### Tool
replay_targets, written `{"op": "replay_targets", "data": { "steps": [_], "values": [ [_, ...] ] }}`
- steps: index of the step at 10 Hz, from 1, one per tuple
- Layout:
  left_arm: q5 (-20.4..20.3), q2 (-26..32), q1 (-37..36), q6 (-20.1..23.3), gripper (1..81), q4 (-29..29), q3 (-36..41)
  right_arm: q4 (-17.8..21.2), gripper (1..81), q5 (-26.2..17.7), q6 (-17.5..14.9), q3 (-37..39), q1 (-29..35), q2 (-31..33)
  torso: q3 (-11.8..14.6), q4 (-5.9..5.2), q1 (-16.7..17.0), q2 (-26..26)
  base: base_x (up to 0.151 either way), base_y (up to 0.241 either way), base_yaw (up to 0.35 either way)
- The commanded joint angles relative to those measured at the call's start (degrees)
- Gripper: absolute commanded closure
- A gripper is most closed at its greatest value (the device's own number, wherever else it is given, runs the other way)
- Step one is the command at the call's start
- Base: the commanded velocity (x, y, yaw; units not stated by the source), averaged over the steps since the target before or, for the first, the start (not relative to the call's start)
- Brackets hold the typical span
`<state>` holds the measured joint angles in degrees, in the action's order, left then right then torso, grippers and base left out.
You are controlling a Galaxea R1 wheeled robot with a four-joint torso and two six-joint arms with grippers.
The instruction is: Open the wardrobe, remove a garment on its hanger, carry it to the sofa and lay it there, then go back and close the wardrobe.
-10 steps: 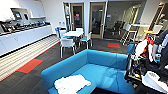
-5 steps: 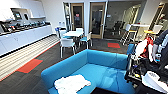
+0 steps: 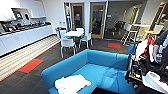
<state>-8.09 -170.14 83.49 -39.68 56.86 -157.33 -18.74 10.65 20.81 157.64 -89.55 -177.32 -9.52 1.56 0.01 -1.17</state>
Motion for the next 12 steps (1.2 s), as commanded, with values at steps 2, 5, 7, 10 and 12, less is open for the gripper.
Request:
{"op": "replay_targets", "data": {
  "steps": [2, 5, 7, 10, 12],
  "values": [
    [3.26, 0.33, -1.71, 0.22, 1.0, 0.98, -0.35, -0.07, 1.0, -2.66, -0.16, -0.15, 1.43, -0.51, 0.0, 0.0, -0.01, -0.02, 0.0, 0.0, 0.281],
    [3.44, 0.15, -1.71, 0.22, 1.0, 1.15, -0.26, -0.16, 1.0, -2.66, -0.16, -0.06, 1.43, -0.68, 0.0, 0.0, -0.01, 0.0, 0.0, 0.0, 0.288],
    [3.44, -0.02, -1.71, 0.22, 1.0, 1.68, -0.26, -0.16, 1.0, -2.66, -0.16, -0.06, 1.52, -0.6, 0.0, 0.0, -0.01, 0.0, 0.0, 0.0, 0.291],
    [3.44, -0.2, -1.71, 0.22, 1.0, 1.77, -0.35, -0.16, 1.0, -2.66, -0.16, -0.06, 1.43, -0.6, 0.0, 0.0, -0.01, 0.0, 0.0, 0.0, 0.299],
    [3.7, -0.37, -1.71, 0.22, 1.0, 1.94, -0.35, -0.16, 1.0, -2.66, -0.16, -0.06, 1.43, -0.6, 0.0, 0.0, -0.01, 0.0, 0.0, 0.0, 0.302]
  ]
}}
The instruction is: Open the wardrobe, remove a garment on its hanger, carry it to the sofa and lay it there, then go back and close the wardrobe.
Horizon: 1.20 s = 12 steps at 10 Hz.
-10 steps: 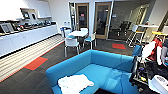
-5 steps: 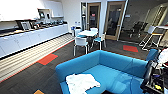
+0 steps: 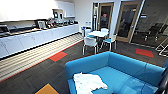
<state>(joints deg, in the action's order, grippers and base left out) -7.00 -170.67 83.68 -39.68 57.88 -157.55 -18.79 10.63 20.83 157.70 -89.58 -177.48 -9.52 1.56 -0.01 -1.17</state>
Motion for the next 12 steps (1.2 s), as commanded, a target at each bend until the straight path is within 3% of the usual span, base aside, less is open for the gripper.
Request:
{"op": "replay_targets", "data": {
  "steps": [1, 12],
  "values": [
    [2.69, 0.06, -1.89, 0.22, 1.0, 0.92, -0.13, -0.11, 1.0, -2.63, -0.18, -0.12, 1.54, -0.45, 0.0, 0.0, 0.0, 0.0, 0.0, 0.0, 0.303],
    [3.57, -0.56, -1.89, 0.57, 1.0, 1.01, -0.13, 0.33, 1.0, -2.72, -0.09, -0.38, 1.72, -0.53, 0.0, 0.0, 0.0, 0.0, 0.0, 0.0, 0.305]
  ]
}}
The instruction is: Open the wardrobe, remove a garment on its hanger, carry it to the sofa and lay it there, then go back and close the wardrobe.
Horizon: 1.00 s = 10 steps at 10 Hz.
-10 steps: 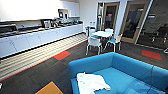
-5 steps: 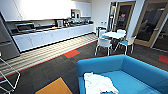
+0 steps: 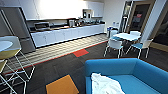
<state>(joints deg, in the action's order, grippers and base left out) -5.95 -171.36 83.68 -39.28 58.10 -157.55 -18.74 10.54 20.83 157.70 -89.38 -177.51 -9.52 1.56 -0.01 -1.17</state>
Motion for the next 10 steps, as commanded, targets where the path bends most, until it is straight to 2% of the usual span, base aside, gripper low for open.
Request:
{"op": "replay_targets", "data": {
  "steps": [1, 10],
  "values": [
    [2.52, 0.14, -1.89, 0.17, 1.0, 0.78, -0.13, 0.28, 1.0, -2.63, -0.09, -0.38, 1.44, -0.5, 0.0, 0.0, 0.0, 0.0, 0.0, 0.0, 0.306],
    [3.58, -0.56, -1.45, 0.17, 1.0, 1.23, -0.21, 0.1, 1.0, -2.81, -0.09, -0.21, 1.44, -0.5, 0.0, 0.0, 0.0, 0.0, 0.0, 0.0, 0.307]
  ]
}}
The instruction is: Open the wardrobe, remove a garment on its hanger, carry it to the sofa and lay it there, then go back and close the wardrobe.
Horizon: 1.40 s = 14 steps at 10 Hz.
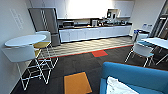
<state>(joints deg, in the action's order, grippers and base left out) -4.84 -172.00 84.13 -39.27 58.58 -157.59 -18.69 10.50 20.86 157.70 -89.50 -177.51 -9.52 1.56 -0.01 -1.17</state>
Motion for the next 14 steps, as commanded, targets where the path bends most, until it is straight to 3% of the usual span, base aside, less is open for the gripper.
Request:
{"op": "replay_targets", "data": {
  "steps": [1, 14],
  "values": [
    [2.47, 0.07, -1.91, 0.24, 1.0, 0.75, -0.18, 0.06, 1.0, -2.76, -0.12, -0.12, 1.56, -0.5, 0.0, 0.0, 0.0, 0.0, 0.0, 0.0, 0.309],
    [2.47, -0.19, -1.2, 0.15, 1.0, 0.75, -0.18, 0.41, 1.0, -3.03, -0.12, 0.41, 1.82, -0.07, 0.0, 0.0, 0.0, 0.0, 0.0, 0.0, 0.33]
  ]
}}
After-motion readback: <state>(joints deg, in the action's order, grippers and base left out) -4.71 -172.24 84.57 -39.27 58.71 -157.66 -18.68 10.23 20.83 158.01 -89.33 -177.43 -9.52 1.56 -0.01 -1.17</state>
